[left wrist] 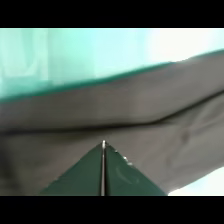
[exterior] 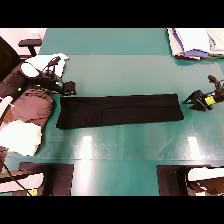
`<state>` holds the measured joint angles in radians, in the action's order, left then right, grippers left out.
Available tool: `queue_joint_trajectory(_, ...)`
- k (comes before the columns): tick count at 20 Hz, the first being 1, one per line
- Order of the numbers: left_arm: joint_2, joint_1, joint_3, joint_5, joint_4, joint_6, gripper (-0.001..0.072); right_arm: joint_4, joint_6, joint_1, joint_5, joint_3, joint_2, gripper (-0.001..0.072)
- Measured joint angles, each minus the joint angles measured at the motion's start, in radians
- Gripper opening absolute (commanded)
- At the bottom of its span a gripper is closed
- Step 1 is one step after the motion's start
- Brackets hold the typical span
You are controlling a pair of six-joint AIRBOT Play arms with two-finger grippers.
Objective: Fold the shirts.
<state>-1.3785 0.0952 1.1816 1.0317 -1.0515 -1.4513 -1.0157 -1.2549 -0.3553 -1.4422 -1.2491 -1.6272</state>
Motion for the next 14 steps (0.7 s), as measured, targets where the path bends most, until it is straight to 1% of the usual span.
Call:
queue_joint_trajectory(2,-0.002,0.057,0.002,-0.053,0.011,-0.034,0.0026,0.044,0.032,-0.007,0.020,0.050,-0.008,0.0506)
queue_joint_trajectory(3,-0.007,0.090,0.002,-0.079,0.016,-0.051,0.0026,0.070,0.043,0.001,0.026,0.066,-0.016,0.0498)
queue_joint_trajectory(4,-0.014,0.120,0.003,-0.103,0.019,-0.066,0.0026,0.092,0.055,0.014,0.027,0.078,-0.027,0.0396)
queue_joint_trajectory(5,-0.027,0.153,0.003,-0.125,0.023,-0.080,0.0026,0.097,0.063,0.030,0.037,0.086,-0.036,0.0260)
queue_joint_trajectory(6,-0.042,0.182,0.003,-0.144,0.025,-0.090,0.0026,0.107,0.067,0.045,0.047,0.093,-0.045,0.0168)
queue_joint_trajectory(8,-0.079,0.239,0.005,-0.185,0.036,-0.103,0.0026,0.115,0.077,0.079,0.066,0.102,-0.048,0.0016)
queue_joint_trajectory(11,-0.151,0.309,0.037,-0.228,0.066,-0.113,0.0026,0.108,0.082,0.108,0.104,0.105,0.005,0.0016)
queue_joint_trajectory(14,-0.235,0.367,0.113,-0.231,0.082,-0.118,0.0026,0.130,0.081,0.125,0.072,0.068,0.103,0.0015)
